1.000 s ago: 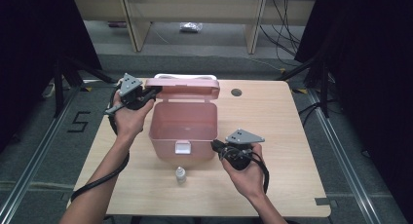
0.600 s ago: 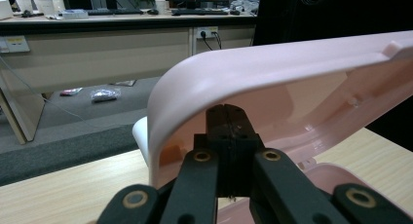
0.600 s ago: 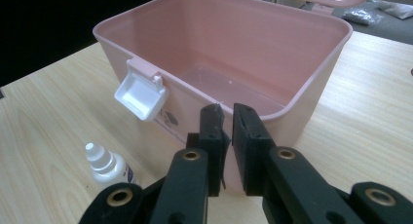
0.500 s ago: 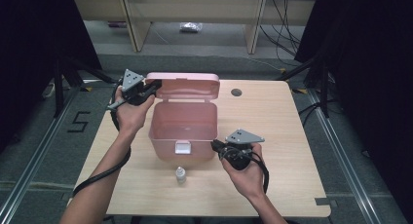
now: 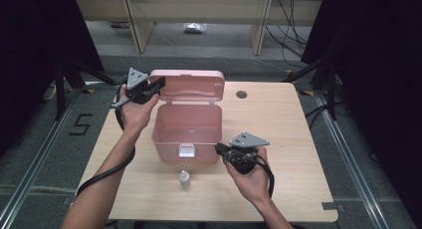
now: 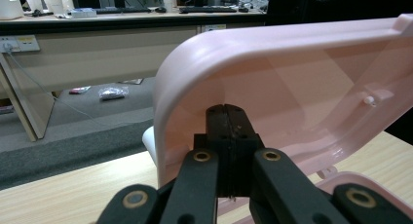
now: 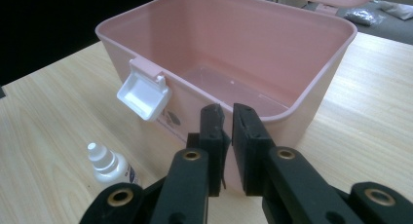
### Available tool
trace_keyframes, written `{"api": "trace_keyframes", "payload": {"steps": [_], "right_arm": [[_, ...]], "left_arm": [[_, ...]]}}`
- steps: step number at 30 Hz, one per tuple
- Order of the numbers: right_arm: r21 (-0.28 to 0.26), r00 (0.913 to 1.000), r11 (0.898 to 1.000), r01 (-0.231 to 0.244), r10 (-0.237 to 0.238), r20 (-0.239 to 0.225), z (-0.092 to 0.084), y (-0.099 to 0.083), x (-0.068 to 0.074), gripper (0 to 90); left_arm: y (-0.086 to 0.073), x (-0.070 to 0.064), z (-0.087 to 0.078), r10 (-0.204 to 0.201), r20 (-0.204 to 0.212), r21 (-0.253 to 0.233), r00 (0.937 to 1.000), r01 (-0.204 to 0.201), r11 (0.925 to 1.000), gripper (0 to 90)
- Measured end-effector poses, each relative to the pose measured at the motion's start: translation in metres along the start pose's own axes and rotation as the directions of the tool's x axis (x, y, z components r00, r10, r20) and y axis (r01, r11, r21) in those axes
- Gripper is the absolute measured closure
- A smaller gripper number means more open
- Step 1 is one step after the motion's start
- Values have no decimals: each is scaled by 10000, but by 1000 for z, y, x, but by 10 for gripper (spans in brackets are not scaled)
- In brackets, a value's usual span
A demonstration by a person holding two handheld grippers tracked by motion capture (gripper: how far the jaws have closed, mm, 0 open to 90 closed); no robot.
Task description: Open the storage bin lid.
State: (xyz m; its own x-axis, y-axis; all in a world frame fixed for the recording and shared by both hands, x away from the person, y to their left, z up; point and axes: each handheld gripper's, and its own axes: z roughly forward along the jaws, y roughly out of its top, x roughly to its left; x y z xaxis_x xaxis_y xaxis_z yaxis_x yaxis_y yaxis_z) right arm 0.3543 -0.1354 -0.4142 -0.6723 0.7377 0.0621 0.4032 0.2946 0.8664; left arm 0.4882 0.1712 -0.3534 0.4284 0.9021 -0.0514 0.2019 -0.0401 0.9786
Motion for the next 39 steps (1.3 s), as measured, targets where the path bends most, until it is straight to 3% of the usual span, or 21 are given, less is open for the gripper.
{"api": "trace_keyframes", "payload": {"steps": [3,9,11,12,20,26,39], "right_arm": [[-35,9999,9999,104,-104,26,0,0,0,836],[-8,9999,9999,-160,159,-53,1,0,2,836],[-117,9998,9998,160,-161,-114,3,0,0,836],[73,9999,9999,-143,143,-11,1,0,2,836],[-55,9999,9999,137,-138,-81,4,-1,2,836],[21,9998,9999,161,-161,-77,3,-1,2,836],[9,9999,9999,152,-152,-69,2,0,2,838]], "left_arm": [[0,0,3,70,-81,23,9999,-70,10000,897],[1,1,8,-12,-126,100,9999,13,9999,897],[2,1,9,25,-146,99,9999,-24,9999,897],[2,1,11,31,-141,123,9999,-30,9999,897],[3,6,17,205,-295,199,9994,-200,9996,897],[2,8,21,39,-378,359,9993,-25,9994,897],[-1,11,32,73,-465,597,9989,-45,9982,897]]}}
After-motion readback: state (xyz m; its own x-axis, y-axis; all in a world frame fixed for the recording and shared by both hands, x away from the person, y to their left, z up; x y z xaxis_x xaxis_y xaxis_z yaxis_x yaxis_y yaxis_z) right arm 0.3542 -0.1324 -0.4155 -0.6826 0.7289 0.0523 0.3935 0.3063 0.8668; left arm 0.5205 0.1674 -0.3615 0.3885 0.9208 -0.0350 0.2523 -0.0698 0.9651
